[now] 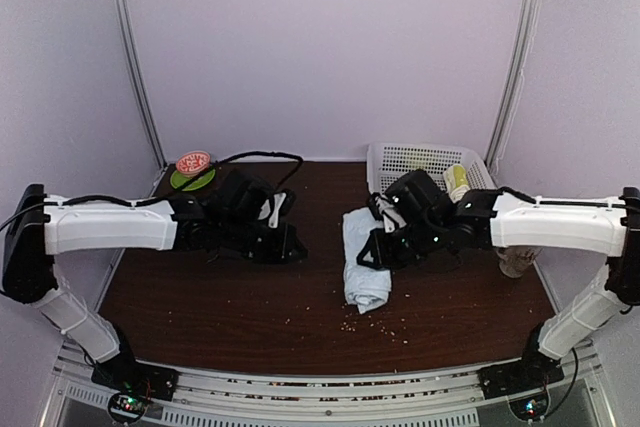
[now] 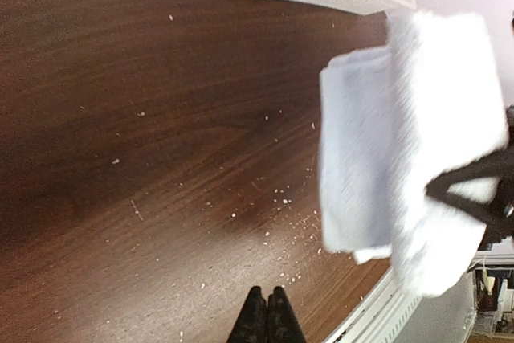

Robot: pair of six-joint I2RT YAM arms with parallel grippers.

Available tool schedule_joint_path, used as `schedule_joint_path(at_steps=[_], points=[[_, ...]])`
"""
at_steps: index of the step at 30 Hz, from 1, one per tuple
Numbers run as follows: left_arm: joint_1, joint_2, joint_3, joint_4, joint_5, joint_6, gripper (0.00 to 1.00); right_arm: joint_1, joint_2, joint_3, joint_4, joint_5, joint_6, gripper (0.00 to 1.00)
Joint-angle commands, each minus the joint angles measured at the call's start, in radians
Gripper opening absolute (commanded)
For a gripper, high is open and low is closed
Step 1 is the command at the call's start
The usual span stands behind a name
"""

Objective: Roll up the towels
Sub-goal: Pick up the towel from the center of the board, then place the towel in the bin.

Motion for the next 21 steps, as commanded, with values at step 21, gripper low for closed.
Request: schedule_joint_path(at_steps=[21], points=[[0.006,-0.167,-0.1,-0.215,-0.199,0.047,0.0,-0.605,0.475,0.929,-0.301,-0.082,-0.552,0.0]])
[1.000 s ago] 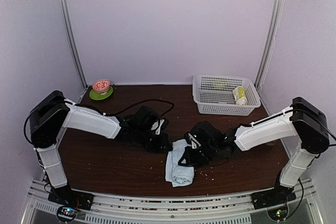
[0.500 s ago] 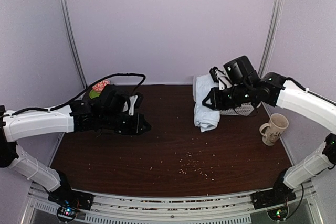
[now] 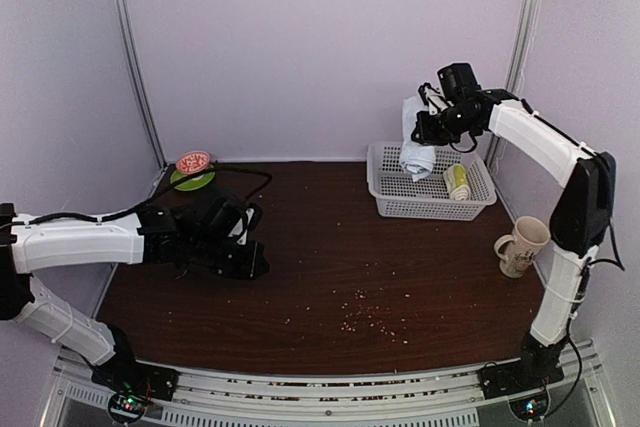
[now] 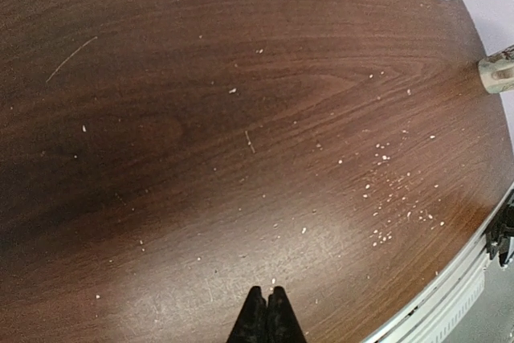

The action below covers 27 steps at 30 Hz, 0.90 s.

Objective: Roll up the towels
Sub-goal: Place the towel in the bin.

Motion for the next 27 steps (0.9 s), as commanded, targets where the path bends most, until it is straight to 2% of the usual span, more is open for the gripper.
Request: schedule_joint_path(at_steps=[1,8,19,27], points=[[0.005,0.048,0.06,-0.047,-0.015,0.047,0.0,-0.04,0.172,0.215,-0.05,-0.121,-0.082,0.0],[0.005,0.131,0.153,-0.13,-0.037,0.104,0.0,-0.103,0.406,0.46,-0.119,-0.126,-0.102,0.0],[0.005,0.242,0.227,-0.172,-0.042,0.147,0.0,-0.167,0.565,0.545,-0.135,-0.268,-0.063,0.0],[0.005,0.273,0.238,-0.178,-0.038,0.148,0.0,-0.179,0.654,0.6,-0.197,-0.226,-0.002,0.0]])
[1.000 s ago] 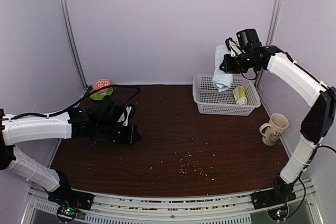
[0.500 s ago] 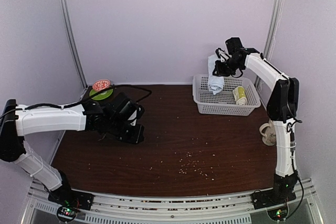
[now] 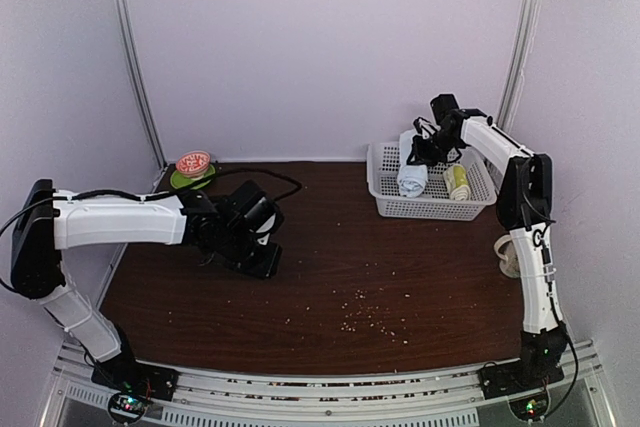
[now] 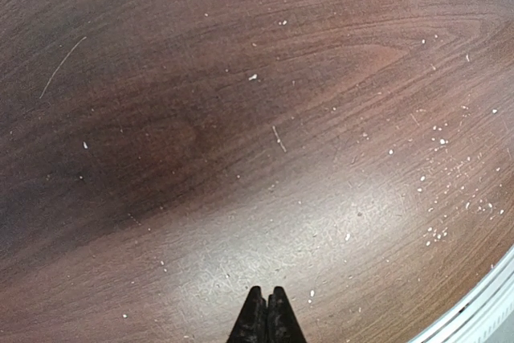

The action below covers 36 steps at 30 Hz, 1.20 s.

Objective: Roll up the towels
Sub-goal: Place the towel in the bin.

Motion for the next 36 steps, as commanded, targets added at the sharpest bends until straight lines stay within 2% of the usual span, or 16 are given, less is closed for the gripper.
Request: schedule_joint_path(at_steps=[1,6,15,17,27,30,36], points=[[0.005,0.017,0.026,0.002,-0.004,0.016,0.0,-0.012,0.033,0.054,-0.047,0.0,0.046,0.0],[0.005,0.023,0.022,0.003,-0.003,0.015,0.0,-0.033,0.06,0.058,-0.088,0.046,0.067,0.0],[0.005,0.036,0.017,0.004,0.002,0.008,0.0,-0.051,0.089,0.076,-0.149,0.219,0.053,0.0],[0.005,0.038,0.015,0.006,0.002,0.007,0.0,-0.052,0.097,0.075,-0.158,0.245,0.049,0.04],[-0.002,0.049,0.012,0.014,0.012,0.001,0.0,-0.057,0.077,0.07,-0.166,0.321,0.06,0.54],[-0.004,0.043,0.013,0.014,0.007,0.002,0.0,-0.057,0.023,0.06,-0.158,0.32,0.073,0.65],[-0.008,0.025,0.016,0.021,-0.008,0.005,0.0,-0.057,-0.133,0.025,-0.138,0.373,0.098,0.99]])
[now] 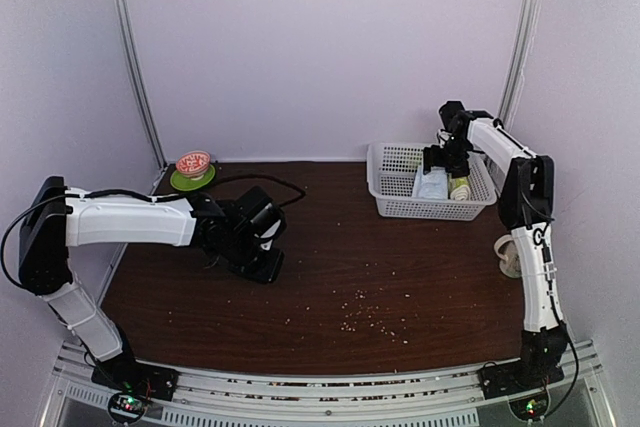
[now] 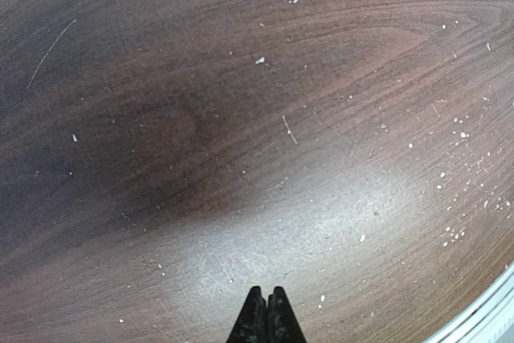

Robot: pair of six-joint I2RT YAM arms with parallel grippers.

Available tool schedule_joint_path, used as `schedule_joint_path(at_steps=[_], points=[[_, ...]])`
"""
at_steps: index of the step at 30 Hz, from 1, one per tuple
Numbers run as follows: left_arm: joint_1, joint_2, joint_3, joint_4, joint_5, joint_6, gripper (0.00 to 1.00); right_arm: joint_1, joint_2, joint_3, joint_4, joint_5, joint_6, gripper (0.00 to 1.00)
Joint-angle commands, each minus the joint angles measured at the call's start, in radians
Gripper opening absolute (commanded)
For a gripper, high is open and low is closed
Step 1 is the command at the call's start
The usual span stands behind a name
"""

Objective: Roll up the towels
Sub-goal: Place the towel in the bin, then reset both arms

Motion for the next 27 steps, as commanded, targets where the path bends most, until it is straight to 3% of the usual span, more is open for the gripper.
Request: schedule_joint_path(at_steps=[1,5,8,14,16,19,22,27], points=[[-0.007,-0.028,0.015,0.025,-0.013,0.003,0.0,-0.006,-0.209,-0.021,0.022,0.078,0.022,1.0],[-0.007,-0.053,0.013,0.029,-0.038,0.001,0.0,-0.002,-0.338,-0.075,0.038,0.072,0.069,1.0],[-0.006,-0.101,-0.003,0.054,-0.082,0.004,0.05,0.022,-0.528,-0.268,0.145,0.048,0.109,1.0],[0.089,-0.273,-0.098,0.184,-0.088,-0.042,0.22,0.156,-1.146,-1.091,0.705,0.154,0.165,1.0],[0.154,-0.33,-0.139,0.212,-0.035,-0.075,0.42,0.179,-1.294,-1.289,0.796,0.159,0.216,1.0],[0.223,-0.39,-0.189,0.263,0.014,-0.071,0.51,0.219,-1.468,-1.505,0.844,0.187,0.269,1.0],[0.23,-0.432,-0.189,0.237,-0.04,-0.029,0.63,0.242,-1.58,-1.624,0.813,0.197,0.298,1.0],[0.23,-0.472,-0.184,0.202,-0.121,0.03,0.67,0.25,-1.717,-1.746,0.792,0.224,0.305,1.0]])
